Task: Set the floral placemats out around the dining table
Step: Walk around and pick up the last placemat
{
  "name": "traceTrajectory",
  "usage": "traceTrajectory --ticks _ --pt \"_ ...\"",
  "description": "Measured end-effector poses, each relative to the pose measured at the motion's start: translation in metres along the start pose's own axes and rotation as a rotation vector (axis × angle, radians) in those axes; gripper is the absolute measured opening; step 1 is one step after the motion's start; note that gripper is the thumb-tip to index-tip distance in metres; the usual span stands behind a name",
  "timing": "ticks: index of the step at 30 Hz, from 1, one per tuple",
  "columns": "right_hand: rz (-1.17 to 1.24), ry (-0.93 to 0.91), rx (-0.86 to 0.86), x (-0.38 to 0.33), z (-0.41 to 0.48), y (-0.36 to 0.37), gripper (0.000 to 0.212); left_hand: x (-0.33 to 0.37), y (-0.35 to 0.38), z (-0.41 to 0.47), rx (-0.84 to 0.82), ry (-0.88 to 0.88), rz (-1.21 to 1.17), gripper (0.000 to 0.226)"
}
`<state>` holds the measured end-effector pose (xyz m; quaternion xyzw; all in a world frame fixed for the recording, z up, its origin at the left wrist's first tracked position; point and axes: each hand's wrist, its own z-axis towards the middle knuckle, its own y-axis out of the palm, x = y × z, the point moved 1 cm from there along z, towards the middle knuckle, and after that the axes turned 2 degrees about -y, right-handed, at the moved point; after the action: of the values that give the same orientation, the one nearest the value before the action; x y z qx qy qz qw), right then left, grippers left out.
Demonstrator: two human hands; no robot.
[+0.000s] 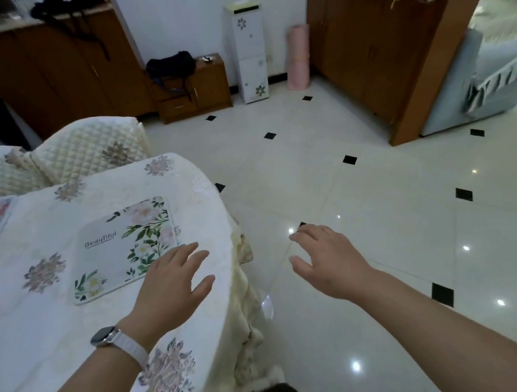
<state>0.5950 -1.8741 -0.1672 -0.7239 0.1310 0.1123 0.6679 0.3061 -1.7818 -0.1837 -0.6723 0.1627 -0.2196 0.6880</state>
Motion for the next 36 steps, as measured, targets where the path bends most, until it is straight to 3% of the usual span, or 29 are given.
traceTrajectory --ticks 9,17,24,28,36 --pt "-0.044 -0.065 -0.116 0.029 0.08 0.008 0.052 0.017 0.057 0.077 -0.056 -0.008 -0.099 0.056" --pt "-0.163 -0.145 -0.212 0.039 0.204 0.008 0.076 -0.035 0.093 0.163 -0.073 -0.104 -0.163 0.051" --pt "-0.245 -0.254 -0.238 0.013 0.307 -0.005 0.06 -0.096 0.106 0.203 -0.081 -0.201 -0.171 0.052" --pt "-0.267 -0.377 -0.287 -0.014 0.346 0.01 0.051 -0.127 0.105 0.192 -0.074 -0.333 -0.175 0.052" --pt "-0.233 -0.608 -0.475 -0.084 0.395 0.078 0.052 -0.161 0.107 0.146 -0.072 -0.624 -0.272 0.059"
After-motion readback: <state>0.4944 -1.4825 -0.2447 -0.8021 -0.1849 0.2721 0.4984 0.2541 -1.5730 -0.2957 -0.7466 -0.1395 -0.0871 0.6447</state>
